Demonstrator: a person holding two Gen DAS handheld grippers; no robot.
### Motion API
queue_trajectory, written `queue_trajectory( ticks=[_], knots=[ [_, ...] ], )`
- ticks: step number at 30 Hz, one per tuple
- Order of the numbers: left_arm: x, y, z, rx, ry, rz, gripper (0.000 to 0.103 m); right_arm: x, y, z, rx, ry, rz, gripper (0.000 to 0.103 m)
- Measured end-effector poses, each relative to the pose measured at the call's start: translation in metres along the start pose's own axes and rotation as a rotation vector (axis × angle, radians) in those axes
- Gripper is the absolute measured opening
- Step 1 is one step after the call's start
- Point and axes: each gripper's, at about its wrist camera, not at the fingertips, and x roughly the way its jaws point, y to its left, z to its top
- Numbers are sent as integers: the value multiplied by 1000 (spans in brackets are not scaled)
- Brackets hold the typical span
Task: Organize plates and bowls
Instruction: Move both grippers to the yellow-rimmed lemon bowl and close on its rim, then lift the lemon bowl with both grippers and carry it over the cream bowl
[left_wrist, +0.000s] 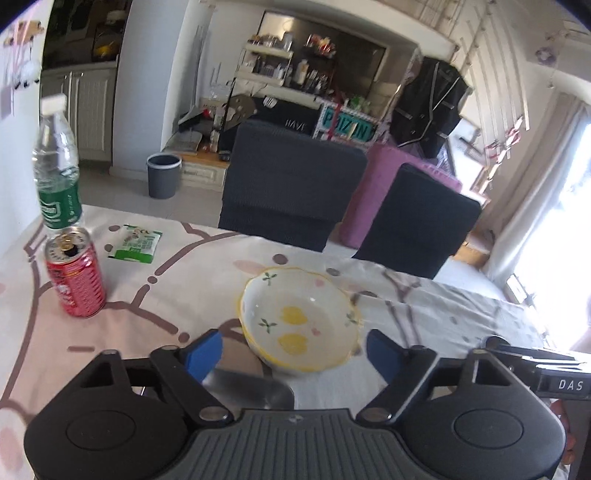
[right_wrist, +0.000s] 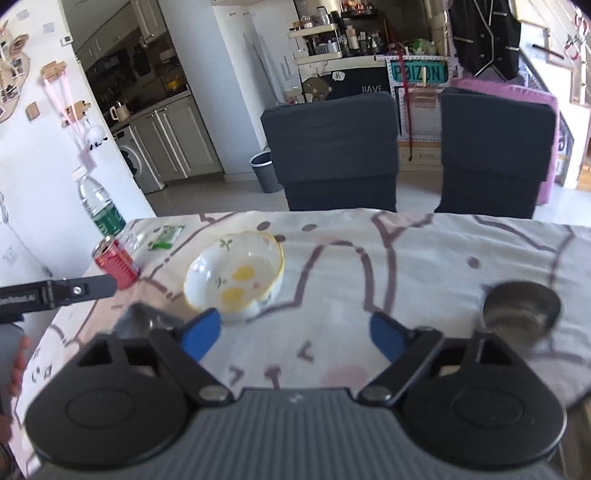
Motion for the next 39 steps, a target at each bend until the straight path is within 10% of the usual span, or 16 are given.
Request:
queue_trajectory(
  ticks=[7, 15, 18, 25, 39],
  knots=[
    [76, 22, 18, -19, 103, 53, 54, 79, -4, 29, 57, 45, 60, 58],
    [127, 44, 13, -56, 186, 58, 17, 150, -3, 26, 184, 113, 70, 55],
    [133, 46, 12, -50, 181, 57, 15, 164, 1, 25, 182, 114, 54, 54],
    [138, 41, 10, -1, 155, 72, 10, 188, 12, 23, 165, 140, 25, 14],
    [69, -22, 5, 116, 84, 73, 10, 109, 17, 6, 98, 98, -48, 10]
  ],
)
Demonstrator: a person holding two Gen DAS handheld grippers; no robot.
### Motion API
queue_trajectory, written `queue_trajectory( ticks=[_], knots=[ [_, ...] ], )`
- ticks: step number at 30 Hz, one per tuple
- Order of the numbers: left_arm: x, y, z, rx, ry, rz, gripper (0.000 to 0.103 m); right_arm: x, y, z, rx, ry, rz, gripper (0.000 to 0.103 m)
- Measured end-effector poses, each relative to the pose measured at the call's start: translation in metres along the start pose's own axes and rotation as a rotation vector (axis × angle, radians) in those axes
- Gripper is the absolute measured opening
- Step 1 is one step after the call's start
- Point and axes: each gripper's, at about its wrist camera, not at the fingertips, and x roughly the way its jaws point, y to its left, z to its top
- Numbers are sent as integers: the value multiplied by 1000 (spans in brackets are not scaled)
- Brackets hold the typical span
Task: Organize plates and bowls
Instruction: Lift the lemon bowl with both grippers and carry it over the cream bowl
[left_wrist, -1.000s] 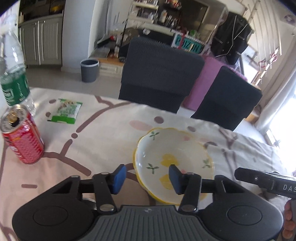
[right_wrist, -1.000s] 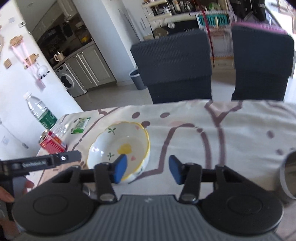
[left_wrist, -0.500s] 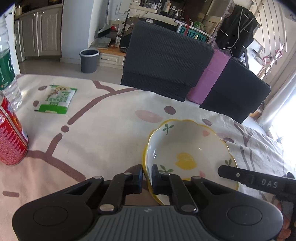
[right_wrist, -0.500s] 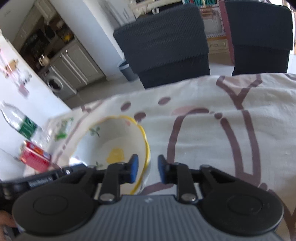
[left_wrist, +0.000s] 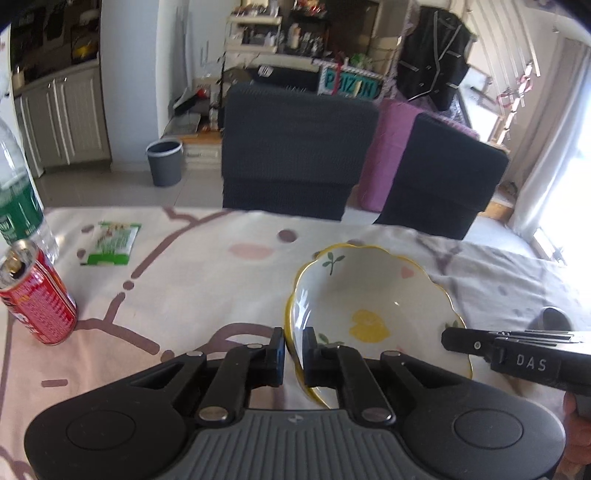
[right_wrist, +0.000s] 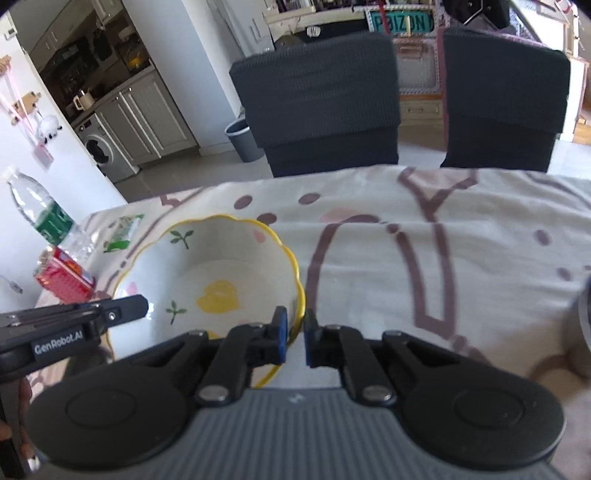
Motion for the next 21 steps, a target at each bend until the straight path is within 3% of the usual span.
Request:
queue_trajectory(
  ticks=[11, 21],
  knots=[
    [-98, -46, -29, 31, -68, -30, 9, -120, -6, -32, 8, -123, 15, 8],
    [-167, -66, -74, 81, -94, -53, 9, -197, -17, -95, 52, -162, 70, 9]
  ],
)
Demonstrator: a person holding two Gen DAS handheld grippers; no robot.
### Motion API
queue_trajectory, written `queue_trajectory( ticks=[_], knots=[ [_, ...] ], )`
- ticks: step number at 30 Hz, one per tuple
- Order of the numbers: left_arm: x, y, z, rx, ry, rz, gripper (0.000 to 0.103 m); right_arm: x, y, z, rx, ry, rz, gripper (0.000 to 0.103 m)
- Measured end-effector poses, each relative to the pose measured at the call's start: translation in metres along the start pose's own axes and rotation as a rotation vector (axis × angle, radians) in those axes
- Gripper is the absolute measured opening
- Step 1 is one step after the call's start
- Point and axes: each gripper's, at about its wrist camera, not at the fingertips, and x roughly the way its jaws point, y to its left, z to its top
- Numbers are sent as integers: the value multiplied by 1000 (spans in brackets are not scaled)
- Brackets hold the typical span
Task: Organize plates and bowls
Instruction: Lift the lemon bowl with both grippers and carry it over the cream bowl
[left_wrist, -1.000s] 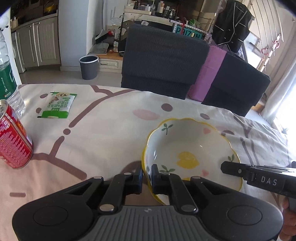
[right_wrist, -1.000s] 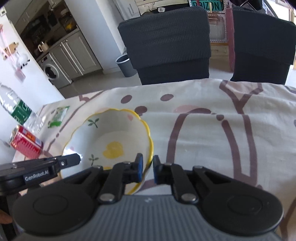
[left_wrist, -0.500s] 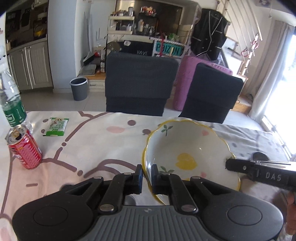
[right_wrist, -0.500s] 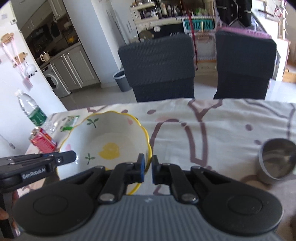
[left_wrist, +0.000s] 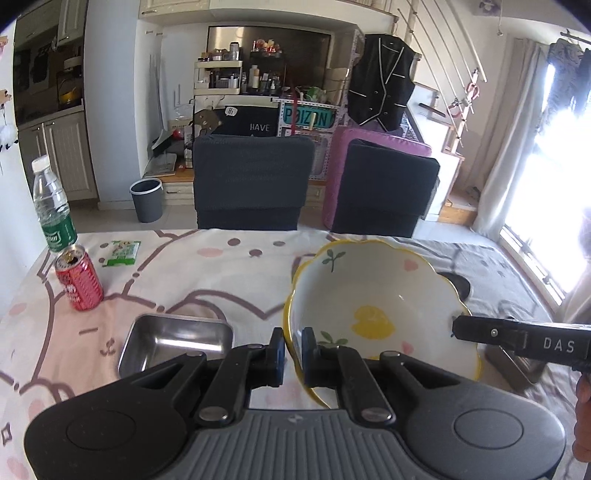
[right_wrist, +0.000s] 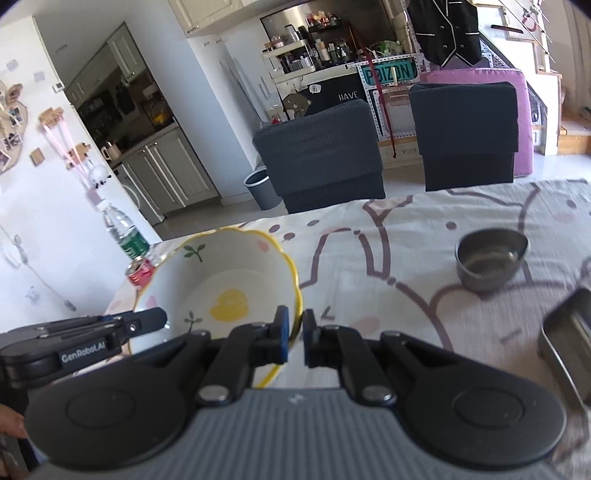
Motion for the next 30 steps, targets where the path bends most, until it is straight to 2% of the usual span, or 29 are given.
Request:
queue_trajectory(
  ticks=[6, 14, 20, 30],
  knots=[
    [-21, -1, -29, -4, 3, -15, 9, -27, 5, -35, 4, 2, 13, 9],
    [-23, 2, -59, -9, 62, -17, 9, -36, 13, -64, 5, 44, -13, 10],
    [-20, 10, -67, -31, 88, -28, 9, -38, 20, -75, -9, 59, -24, 10],
    [-2, 17, -76, -42, 178, -23, 10, -21, 20, -82, 1, 131, -37, 10]
  ],
)
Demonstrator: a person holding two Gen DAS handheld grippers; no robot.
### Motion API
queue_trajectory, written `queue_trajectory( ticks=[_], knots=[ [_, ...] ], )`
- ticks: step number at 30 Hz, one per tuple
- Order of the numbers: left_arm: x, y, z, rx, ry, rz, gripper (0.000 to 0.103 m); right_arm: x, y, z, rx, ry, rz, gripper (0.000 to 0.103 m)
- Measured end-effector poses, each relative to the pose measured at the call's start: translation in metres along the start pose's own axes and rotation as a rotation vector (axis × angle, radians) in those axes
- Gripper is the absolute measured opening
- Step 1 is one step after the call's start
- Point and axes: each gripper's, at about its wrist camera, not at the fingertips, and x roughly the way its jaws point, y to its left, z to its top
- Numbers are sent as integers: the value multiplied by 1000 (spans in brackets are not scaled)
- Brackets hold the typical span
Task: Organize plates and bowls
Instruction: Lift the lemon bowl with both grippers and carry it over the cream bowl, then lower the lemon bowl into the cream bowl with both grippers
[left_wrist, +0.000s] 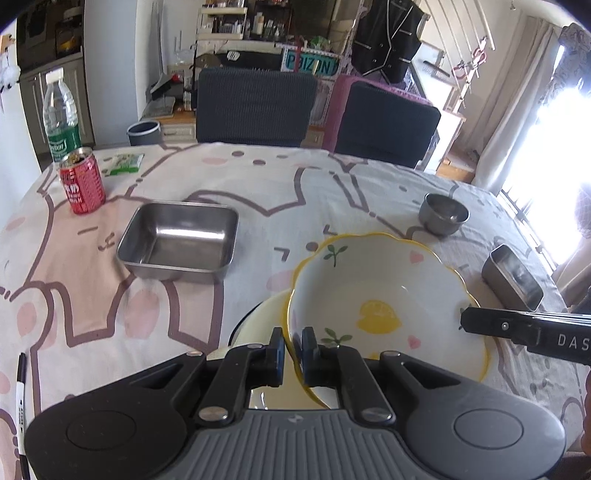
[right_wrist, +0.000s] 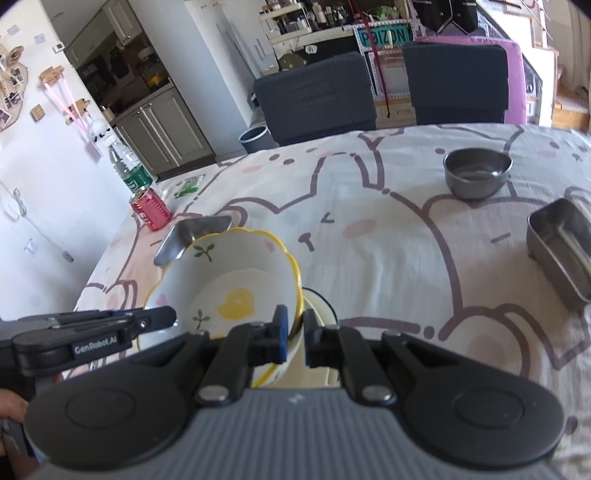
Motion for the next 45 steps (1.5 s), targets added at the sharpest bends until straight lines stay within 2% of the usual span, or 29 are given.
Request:
queue_trajectory(
  ticks=[15, 28, 39, 45],
  knots=[
    [24, 11, -7, -17, 123, 32, 10, 28, -1, -6, 74, 153, 3, 10],
    [45, 8, -12, 26, 203, 64, 14, 39, 0, -6, 72, 200, -14, 10],
    [53, 1, -11, 42, 221, 112, 15, 45, 3, -5, 48, 211, -36, 9],
    [52, -6, -12, 46, 220, 153, 15, 55, 1, -8, 43, 247, -56, 8]
  ],
)
